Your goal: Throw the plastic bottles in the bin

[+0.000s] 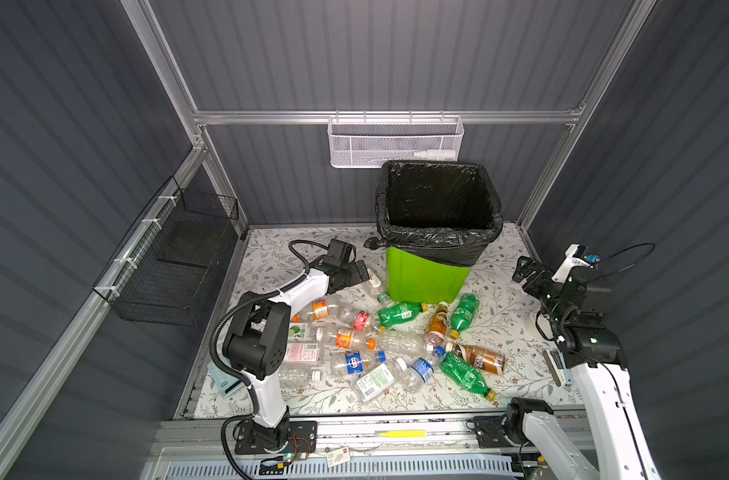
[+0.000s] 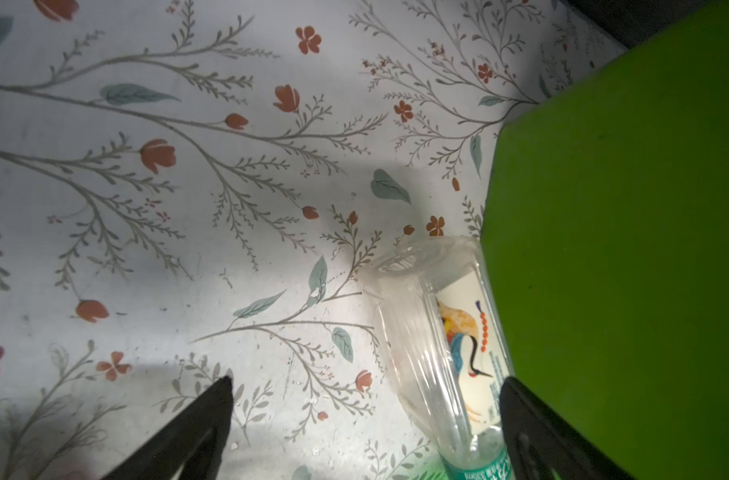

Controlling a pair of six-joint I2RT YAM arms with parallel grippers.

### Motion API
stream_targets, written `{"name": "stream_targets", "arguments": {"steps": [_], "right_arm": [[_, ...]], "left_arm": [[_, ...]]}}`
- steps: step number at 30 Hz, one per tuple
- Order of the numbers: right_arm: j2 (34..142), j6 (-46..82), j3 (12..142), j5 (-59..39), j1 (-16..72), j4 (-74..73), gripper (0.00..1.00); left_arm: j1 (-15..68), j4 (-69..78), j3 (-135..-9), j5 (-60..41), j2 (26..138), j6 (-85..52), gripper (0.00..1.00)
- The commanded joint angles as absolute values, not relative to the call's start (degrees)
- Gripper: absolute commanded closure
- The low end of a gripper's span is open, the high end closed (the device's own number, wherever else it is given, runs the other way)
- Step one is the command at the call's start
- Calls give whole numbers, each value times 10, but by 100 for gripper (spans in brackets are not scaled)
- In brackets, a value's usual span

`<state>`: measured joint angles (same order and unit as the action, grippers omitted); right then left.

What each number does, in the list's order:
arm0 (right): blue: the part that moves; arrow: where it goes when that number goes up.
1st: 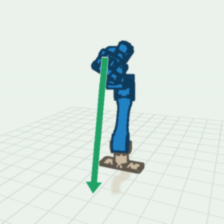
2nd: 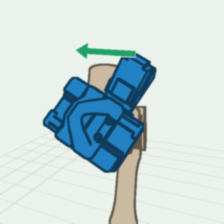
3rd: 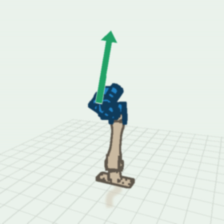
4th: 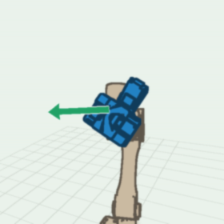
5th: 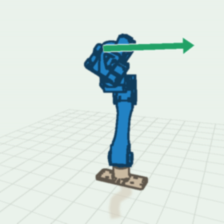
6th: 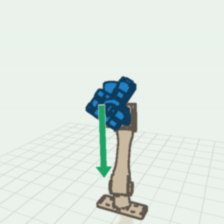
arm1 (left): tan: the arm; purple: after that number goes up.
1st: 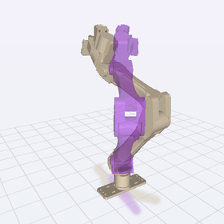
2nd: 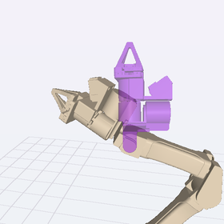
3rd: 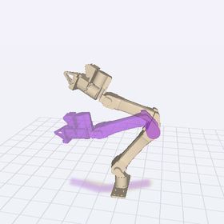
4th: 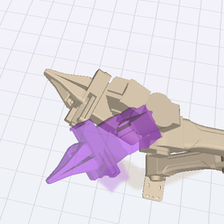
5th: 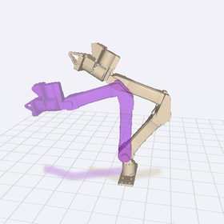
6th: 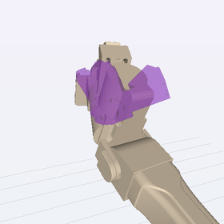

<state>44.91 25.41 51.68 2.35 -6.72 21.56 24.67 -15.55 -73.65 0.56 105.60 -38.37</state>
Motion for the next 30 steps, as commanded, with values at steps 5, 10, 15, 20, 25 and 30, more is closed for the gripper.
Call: {"name": "stream_targets", "arguments": {"steps": [5,10,15,20,25,30], "right_arm": [[444,276,485,4,-83,209,1],[448,278,473,1,-87,201,1],[446,281,460,0,-89,198,1],[440,281,450,5,-95,198,1],[434,280,441,5,-103,199,1],[424,284,428,7,-108,198,1]], "left_arm": [[252,-163,-790,-22,1098,-435,0],[258,-177,-831,-25,1129,-438,0],[261,-194,-865,-19,1159,-442,0],[268,-208,-890,-27,1188,-449,0],[274,-211,-899,-33,1200,-458,0],[278,-209,-916,-46,1216,-460,0]]}}
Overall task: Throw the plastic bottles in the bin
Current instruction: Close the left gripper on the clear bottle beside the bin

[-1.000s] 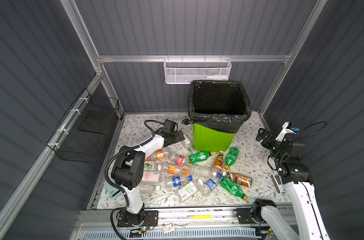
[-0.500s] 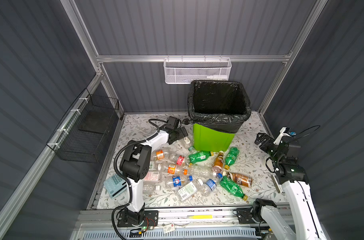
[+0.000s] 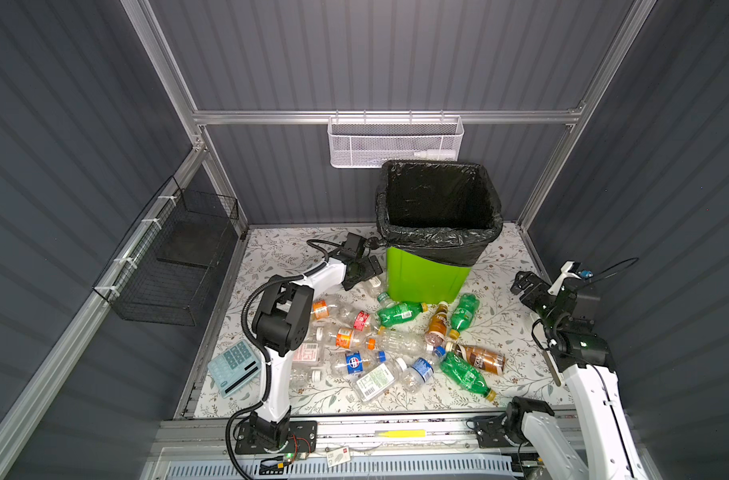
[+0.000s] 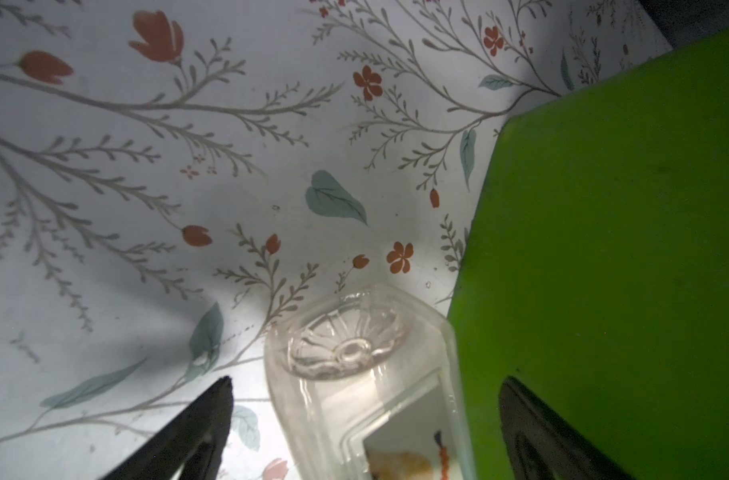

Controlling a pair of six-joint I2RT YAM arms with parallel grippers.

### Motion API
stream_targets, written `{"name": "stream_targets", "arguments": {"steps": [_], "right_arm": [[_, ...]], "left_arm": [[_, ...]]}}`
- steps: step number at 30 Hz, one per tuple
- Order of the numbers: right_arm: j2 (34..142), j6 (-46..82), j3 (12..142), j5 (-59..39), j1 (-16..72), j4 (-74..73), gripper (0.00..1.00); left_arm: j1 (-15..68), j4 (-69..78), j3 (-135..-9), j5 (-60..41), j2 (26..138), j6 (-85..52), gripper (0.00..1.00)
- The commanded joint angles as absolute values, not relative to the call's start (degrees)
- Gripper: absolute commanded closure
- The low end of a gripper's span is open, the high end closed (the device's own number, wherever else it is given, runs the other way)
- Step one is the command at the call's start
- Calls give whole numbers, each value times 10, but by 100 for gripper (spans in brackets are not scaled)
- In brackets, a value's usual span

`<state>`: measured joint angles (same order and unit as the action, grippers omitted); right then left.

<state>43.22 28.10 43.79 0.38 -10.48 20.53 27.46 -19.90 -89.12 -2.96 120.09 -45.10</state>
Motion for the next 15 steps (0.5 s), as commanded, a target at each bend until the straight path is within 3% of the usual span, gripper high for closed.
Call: {"name": "stream_targets", "arguments": {"steps": [1,8,15], "right_arm": [[420,284,425,8,-109,198,1],[401,280,418,17,-117,206,1],[398,285,413,10,-125,205,1]], "left_arm": [[279,-210,-921,-53,1223,-462,1],[279,-198,-922,-72,1234,-471,5],[279,-188,-918,-84,1238,-468,16]]}}
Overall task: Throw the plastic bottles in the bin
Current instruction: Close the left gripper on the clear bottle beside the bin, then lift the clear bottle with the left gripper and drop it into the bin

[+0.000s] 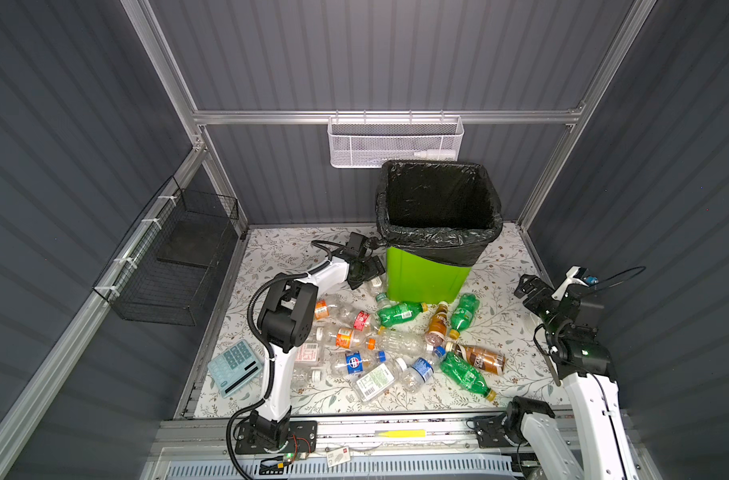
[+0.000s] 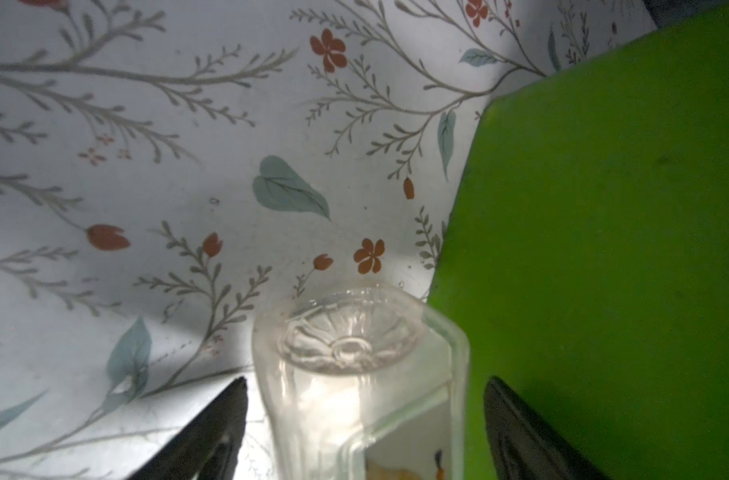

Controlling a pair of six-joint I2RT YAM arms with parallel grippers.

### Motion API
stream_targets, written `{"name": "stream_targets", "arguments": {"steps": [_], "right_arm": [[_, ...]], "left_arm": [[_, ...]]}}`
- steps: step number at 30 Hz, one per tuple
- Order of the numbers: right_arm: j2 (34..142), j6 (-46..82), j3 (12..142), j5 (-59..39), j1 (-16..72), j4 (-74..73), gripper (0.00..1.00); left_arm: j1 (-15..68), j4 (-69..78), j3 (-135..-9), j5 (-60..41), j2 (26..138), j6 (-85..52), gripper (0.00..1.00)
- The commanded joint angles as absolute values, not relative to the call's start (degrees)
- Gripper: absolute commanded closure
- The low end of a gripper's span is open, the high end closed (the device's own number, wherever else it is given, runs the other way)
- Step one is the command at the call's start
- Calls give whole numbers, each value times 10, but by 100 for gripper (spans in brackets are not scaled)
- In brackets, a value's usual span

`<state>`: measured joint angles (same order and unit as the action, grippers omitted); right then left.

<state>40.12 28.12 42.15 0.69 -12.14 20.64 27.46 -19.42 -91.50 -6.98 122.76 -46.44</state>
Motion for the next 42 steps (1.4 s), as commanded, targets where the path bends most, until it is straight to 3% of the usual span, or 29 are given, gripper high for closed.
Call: {"name": "stream_targets", "arguments": {"steps": [1,7,18,24,31,42], "right_arm": [[398,284,413,9,-126,205,1],[394,282,416,9,-131,208,1],[389,282,413,4,-140,210,1],[387,284,415,1,-143,209,1],[380,279,423,4,-146,214,1],[384,283,447,7,-148,203,1]], "left_arm": [[279,-186,-918,-86,1239,-468,19],[279,-173,-915,-87,1238,-470,36],[265,-149,-886,-74,1207,-481,48],[239,-103,-837,-72,1159,-498,62],[183,-57,-786,-49,1040,-485,63],[137,16,-885,166,763,-240,57]]}}
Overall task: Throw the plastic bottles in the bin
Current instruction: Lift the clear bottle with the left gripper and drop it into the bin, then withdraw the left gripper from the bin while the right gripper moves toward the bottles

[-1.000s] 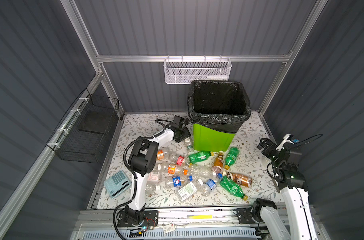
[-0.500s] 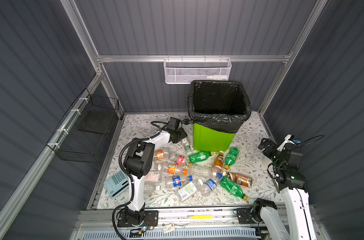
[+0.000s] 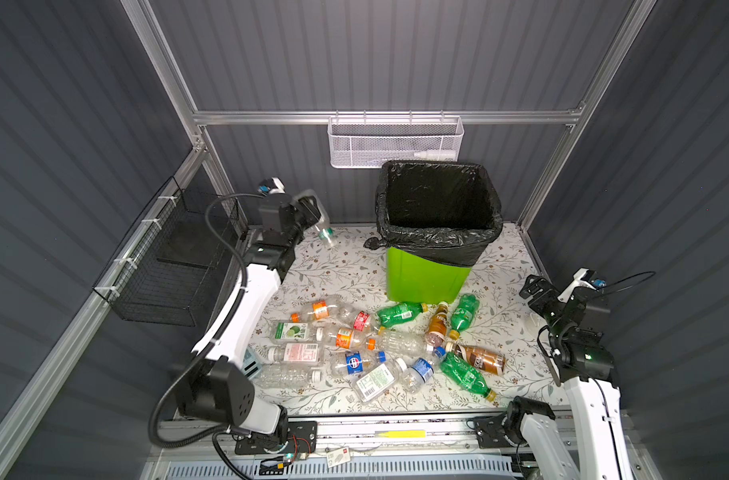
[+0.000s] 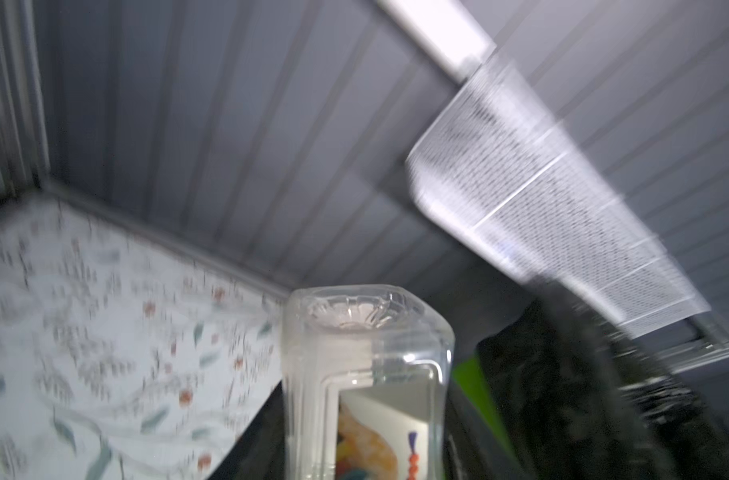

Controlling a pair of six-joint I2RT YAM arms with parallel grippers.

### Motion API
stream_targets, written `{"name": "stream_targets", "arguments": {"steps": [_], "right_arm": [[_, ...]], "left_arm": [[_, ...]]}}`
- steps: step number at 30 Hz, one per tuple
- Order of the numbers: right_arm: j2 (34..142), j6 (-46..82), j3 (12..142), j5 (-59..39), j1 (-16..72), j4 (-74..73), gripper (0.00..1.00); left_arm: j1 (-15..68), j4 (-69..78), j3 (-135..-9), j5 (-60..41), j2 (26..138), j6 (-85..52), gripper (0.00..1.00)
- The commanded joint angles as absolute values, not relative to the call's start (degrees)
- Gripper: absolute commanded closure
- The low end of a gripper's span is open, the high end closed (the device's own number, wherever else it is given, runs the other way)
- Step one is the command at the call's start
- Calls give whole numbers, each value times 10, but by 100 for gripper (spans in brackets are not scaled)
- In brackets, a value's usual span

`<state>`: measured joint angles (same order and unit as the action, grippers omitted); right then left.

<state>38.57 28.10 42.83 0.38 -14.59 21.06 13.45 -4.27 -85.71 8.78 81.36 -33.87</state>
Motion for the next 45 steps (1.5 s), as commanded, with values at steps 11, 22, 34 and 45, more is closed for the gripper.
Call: {"name": "stream_targets", "arguments": {"steps": [11,22,34,45], "right_arm": [[396,304,457,-66,-149,162,1],[404,270,465,-94,-149,190,1],[428,277,471,-93,-149,231,1],[402,362,401,-99,-147,308,1]], "left_arm": [[227,25,-1150,-94,953,-253,53],[307,28,-1139,-47,922,-111,0],[302,-84,-961,181,800,-46,0],[209,-135,-837,161,786,-130,0]]}}
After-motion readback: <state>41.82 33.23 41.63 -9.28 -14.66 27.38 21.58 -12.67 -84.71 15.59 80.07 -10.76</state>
